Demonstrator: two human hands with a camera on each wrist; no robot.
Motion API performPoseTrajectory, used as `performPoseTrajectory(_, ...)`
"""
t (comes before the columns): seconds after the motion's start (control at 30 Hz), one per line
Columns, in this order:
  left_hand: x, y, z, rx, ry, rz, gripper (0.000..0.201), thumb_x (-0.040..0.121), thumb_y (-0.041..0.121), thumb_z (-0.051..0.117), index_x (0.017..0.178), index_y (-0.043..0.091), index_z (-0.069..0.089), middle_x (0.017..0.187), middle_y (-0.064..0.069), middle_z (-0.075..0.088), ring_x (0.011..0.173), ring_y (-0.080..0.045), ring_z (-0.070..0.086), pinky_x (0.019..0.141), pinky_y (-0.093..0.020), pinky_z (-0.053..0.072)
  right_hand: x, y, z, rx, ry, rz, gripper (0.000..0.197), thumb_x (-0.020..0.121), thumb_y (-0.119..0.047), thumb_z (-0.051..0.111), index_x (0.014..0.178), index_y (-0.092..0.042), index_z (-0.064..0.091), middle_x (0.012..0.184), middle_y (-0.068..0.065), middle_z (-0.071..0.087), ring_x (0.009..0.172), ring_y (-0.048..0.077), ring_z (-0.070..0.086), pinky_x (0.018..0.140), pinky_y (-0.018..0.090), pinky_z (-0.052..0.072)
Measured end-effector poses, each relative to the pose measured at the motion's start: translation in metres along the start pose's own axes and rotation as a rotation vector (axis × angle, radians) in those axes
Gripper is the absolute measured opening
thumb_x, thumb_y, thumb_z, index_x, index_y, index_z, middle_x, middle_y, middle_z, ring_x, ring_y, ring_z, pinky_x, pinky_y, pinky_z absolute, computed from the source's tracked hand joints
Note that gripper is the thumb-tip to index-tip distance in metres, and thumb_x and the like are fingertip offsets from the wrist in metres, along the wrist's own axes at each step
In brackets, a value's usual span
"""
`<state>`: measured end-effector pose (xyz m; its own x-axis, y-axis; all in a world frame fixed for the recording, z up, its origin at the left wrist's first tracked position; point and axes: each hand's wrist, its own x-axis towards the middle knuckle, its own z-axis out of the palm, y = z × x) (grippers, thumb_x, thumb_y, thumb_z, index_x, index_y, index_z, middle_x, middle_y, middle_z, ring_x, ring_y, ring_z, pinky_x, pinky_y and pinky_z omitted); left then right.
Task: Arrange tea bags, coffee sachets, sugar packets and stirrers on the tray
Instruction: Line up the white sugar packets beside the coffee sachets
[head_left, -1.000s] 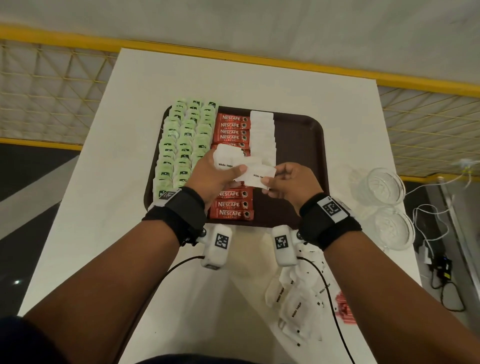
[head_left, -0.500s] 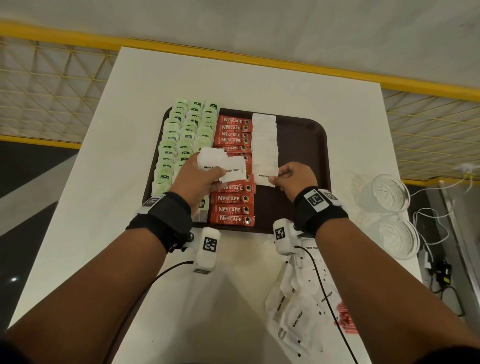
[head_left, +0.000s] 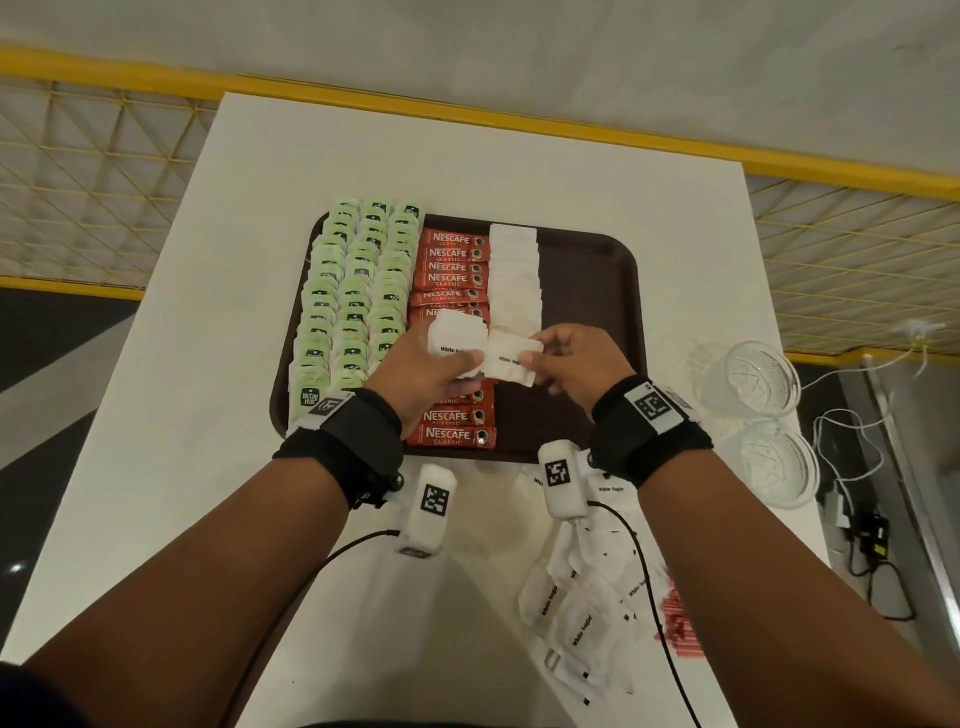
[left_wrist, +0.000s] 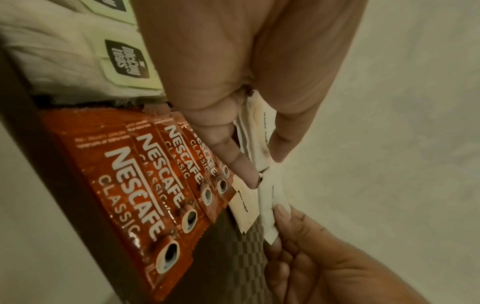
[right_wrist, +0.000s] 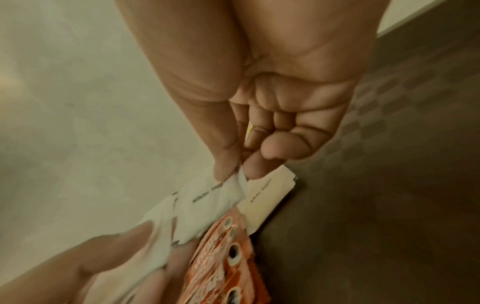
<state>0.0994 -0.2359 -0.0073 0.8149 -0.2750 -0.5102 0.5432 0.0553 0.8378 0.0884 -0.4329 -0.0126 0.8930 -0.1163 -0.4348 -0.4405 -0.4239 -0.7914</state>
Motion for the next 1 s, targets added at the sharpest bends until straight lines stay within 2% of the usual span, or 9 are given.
performPoseTrajectory(0.1, -0.001, 0.002, -0.002, -0.05, 0.021, -0.032, 0.034, 0.096, 0.004, 0.056, 0.127, 0.014, 0.048, 0.112, -0.016, 0.066, 0.098, -0.028, 0.071, 0.078, -0.03, 0.06, 0.005, 0.015, -0.007, -0.026, 0.08, 0.054, 0.015, 0.087, -0.02, 0.072, 0.099, -0.014, 0.066, 0.086, 0.006, 0.071, 0.069, 0.012, 0.063, 0.062, 0.024, 0.053)
performPoseTrajectory(0.2, -0.002, 0.005, -0.005, -0.08, 0.03, -0.05, 0.028, 0.097, 0.004, 0.051, 0.122, 0.016, 0.049, 0.11, -0.016, 0.066, 0.099, -0.03, 0.071, 0.084, -0.035, 0.059, 0.014, 0.023, -0.008, -0.133, 0.094, 0.054, 0.015, 0.086, -0.021, 0.073, 0.098, -0.015, 0.066, 0.083, 0.003, 0.068, 0.071, 0.014, 0.064, 0.068, 0.027, 0.052)
performPoseTrajectory(0.37, -0.003, 0.005, -0.013, -0.168, 0.047, -0.106, 0.034, 0.1, 0.009, 0.045, 0.133, 0.009, 0.045, 0.118, -0.02, 0.065, 0.098, -0.033, 0.071, 0.087, -0.038, 0.059, 0.025, 0.021, 0.002, -0.223, 0.112, 0.043, 0.019, 0.081, -0.028, 0.078, 0.091, -0.017, 0.066, 0.087, 0.001, 0.067, 0.081, 0.018, 0.065, 0.08, 0.034, 0.054)
performPoseTrajectory(0.53, -0.005, 0.002, -0.016, -0.109, 0.021, -0.103, 0.032, 0.1, 0.009, 0.05, 0.132, 0.007, 0.048, 0.123, -0.017, 0.063, 0.099, -0.031, 0.071, 0.086, -0.037, 0.059, 0.03, 0.019, 0.009, -0.322, 0.159, 0.08, 0.028, 0.079, -0.035, 0.077, 0.087, -0.017, 0.058, 0.092, -0.001, 0.063, 0.085, 0.018, 0.061, 0.077, 0.034, 0.052)
performPoseTrajectory(0.67, -0.007, 0.0, -0.015, -0.039, 0.007, -0.054, 0.039, 0.096, 0.008, 0.06, 0.133, 0.006, 0.051, 0.123, -0.013, 0.065, 0.104, -0.026, 0.069, 0.08, -0.033, 0.061, 0.021, 0.011, 0.005, -0.298, 0.242, 0.082, 0.033, 0.083, -0.043, 0.072, 0.097, -0.018, 0.055, 0.086, -0.005, 0.058, 0.081, 0.014, 0.059, 0.07, 0.029, 0.047)
performPoseTrajectory(0.77, -0.008, -0.004, -0.013, -0.025, 0.019, -0.023, 0.043, 0.091, 0.006, 0.066, 0.131, 0.007, 0.052, 0.124, -0.012, 0.065, 0.108, -0.025, 0.068, 0.08, -0.033, 0.06, 0.006, -0.009, 0.004, -0.137, 0.106, 0.048, 0.037, 0.089, -0.051, 0.061, 0.102, -0.016, 0.06, 0.09, -0.001, 0.066, 0.077, 0.012, 0.061, 0.071, 0.029, 0.05)
performPoseTrajectory(0.83, -0.008, -0.006, -0.009, -0.028, 0.013, -0.008, 0.043, 0.089, 0.006, 0.068, 0.13, 0.007, 0.054, 0.123, -0.012, 0.066, 0.107, -0.024, 0.068, 0.08, -0.033, 0.06, -0.006, -0.02, 0.007, 0.024, -0.095, 0.074, 0.033, 0.088, -0.044, 0.066, 0.104, -0.015, 0.064, 0.093, 0.003, 0.071, 0.072, 0.011, 0.062, 0.067, 0.027, 0.052)
performPoseTrajectory(0.9, -0.008, -0.006, -0.005, -0.017, -0.007, 0.002, 0.042, 0.089, 0.008, 0.069, 0.128, 0.008, 0.056, 0.121, -0.012, 0.067, 0.106, -0.023, 0.069, 0.08, -0.032, 0.059, -0.014, -0.021, 0.009, 0.073, -0.217, 0.044, 0.029, 0.086, -0.032, 0.072, 0.106, -0.013, 0.066, 0.09, 0.004, 0.072, 0.068, 0.009, 0.064, 0.062, 0.022, 0.052)
performPoseTrajectory(1.0, -0.009, -0.004, 0.0, -0.017, -0.03, 0.001, 0.029, 0.093, 0.013, 0.065, 0.121, 0.009, 0.059, 0.112, -0.013, 0.07, 0.096, -0.024, 0.071, 0.08, -0.032, 0.06, -0.014, -0.011, 0.006, 0.171, -0.156, 0.023, 0.025, 0.086, -0.016, 0.073, 0.107, -0.007, 0.066, 0.087, 0.01, 0.072, 0.064, 0.01, 0.063, 0.056, 0.02, 0.05)
